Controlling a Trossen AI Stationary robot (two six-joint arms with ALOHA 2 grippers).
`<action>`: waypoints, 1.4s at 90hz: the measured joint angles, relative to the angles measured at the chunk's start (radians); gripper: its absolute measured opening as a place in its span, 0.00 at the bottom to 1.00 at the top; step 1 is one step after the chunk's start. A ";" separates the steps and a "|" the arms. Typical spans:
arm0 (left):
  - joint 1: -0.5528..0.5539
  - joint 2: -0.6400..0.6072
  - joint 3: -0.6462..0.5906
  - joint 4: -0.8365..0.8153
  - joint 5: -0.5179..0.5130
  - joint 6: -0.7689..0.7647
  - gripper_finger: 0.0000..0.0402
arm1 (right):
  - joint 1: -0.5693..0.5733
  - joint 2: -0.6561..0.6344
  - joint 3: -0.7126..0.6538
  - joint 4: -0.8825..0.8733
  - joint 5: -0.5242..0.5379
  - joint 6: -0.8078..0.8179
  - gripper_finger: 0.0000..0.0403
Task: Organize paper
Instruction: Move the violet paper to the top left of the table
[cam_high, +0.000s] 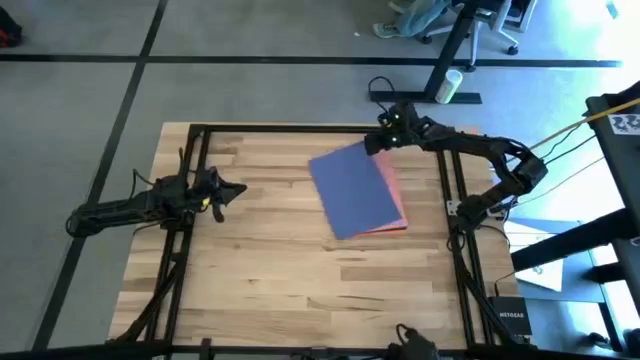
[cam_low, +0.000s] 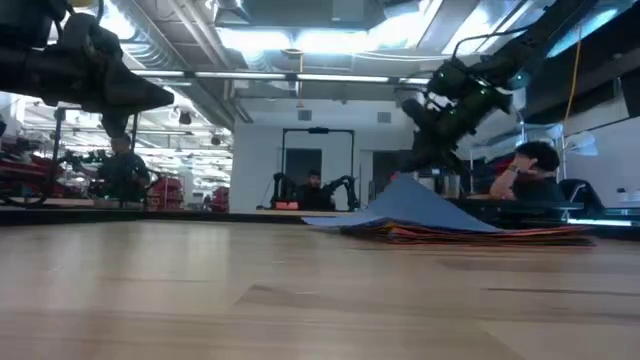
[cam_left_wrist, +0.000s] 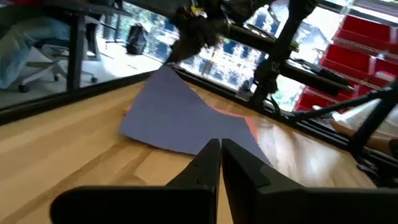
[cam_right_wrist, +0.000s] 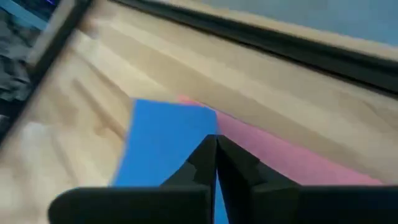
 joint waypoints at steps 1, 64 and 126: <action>-0.002 0.002 0.000 0.000 0.000 0.000 0.00 | 0.004 0.000 0.000 0.009 0.000 0.007 0.00; -0.025 0.469 -0.002 0.376 -0.007 0.073 0.00 | 0.070 0.030 0.000 0.341 0.077 0.183 0.00; -0.100 1.052 0.205 0.567 -0.119 0.238 0.00 | 0.242 0.280 0.190 0.575 0.273 0.301 0.00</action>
